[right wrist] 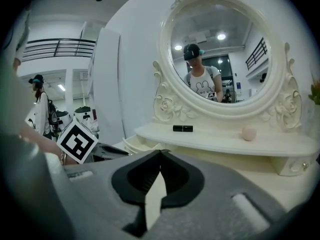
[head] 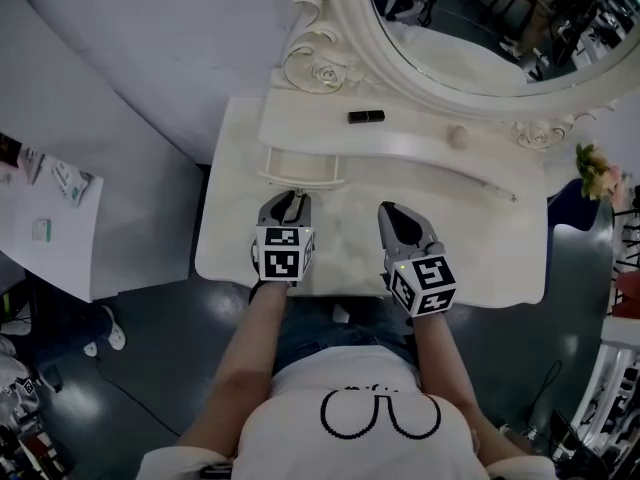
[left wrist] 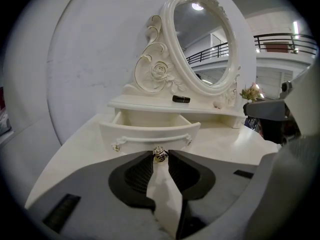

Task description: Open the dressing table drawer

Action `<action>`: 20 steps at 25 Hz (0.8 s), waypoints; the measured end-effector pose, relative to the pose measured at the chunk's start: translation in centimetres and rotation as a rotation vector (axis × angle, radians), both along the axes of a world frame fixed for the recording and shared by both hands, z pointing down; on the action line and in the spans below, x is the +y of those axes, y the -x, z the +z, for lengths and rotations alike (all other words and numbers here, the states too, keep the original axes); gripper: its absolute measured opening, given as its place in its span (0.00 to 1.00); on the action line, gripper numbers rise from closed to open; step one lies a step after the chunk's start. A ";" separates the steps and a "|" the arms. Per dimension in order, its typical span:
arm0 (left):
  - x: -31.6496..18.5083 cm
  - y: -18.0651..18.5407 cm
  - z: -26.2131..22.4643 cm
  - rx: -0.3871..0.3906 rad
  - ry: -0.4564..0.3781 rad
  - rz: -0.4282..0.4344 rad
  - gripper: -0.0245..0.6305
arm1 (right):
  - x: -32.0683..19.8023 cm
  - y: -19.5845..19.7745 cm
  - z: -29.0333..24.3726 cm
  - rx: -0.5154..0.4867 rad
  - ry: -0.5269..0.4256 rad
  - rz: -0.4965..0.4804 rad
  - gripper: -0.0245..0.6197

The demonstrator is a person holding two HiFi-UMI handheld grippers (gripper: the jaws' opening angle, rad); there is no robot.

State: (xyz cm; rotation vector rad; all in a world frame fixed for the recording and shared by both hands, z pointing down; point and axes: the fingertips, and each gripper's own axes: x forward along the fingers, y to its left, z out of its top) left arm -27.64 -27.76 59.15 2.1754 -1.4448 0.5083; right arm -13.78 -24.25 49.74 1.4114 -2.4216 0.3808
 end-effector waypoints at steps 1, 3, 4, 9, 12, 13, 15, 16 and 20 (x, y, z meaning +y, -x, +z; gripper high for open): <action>0.0 0.0 0.0 0.004 -0.003 0.002 0.18 | 0.0 0.1 0.0 0.001 -0.001 -0.003 0.03; 0.0 -0.1 -0.1 0.012 -0.009 0.010 0.18 | 0.0 0.2 -0.1 0.001 -0.003 -0.008 0.03; 0.1 0.0 -0.2 0.018 -0.012 0.012 0.19 | 0.0 0.2 -0.3 0.001 -0.004 -0.010 0.03; 0.4 0.6 -2.2 0.042 -0.045 -0.013 0.19 | 0.2 0.2 -1.2 0.002 -0.009 -0.027 0.03; 0.3 0.6 -4.2 0.040 -0.073 -0.028 0.19 | 0.0 0.0 -2.3 0.003 -0.022 -0.038 0.03; 0.3 0.7 -4.8 0.040 -0.083 -0.033 0.19 | -0.2 -0.1 -2.8 0.002 -0.029 -0.043 0.03; 0.3 0.7 -6.2 0.041 -0.105 -0.045 0.19 | -0.5 -0.1 -3.8 0.004 -0.048 -0.056 0.03; 0.4 0.8 -6.9 0.043 -0.119 -0.051 0.19 | -0.6 -0.1 -4.4 0.008 -0.060 -0.064 0.03; 0.3 1.0 -10.1 0.053 -0.189 -0.080 0.19 | -1.4 -0.3 -6.9 0.024 -0.122 -0.096 0.03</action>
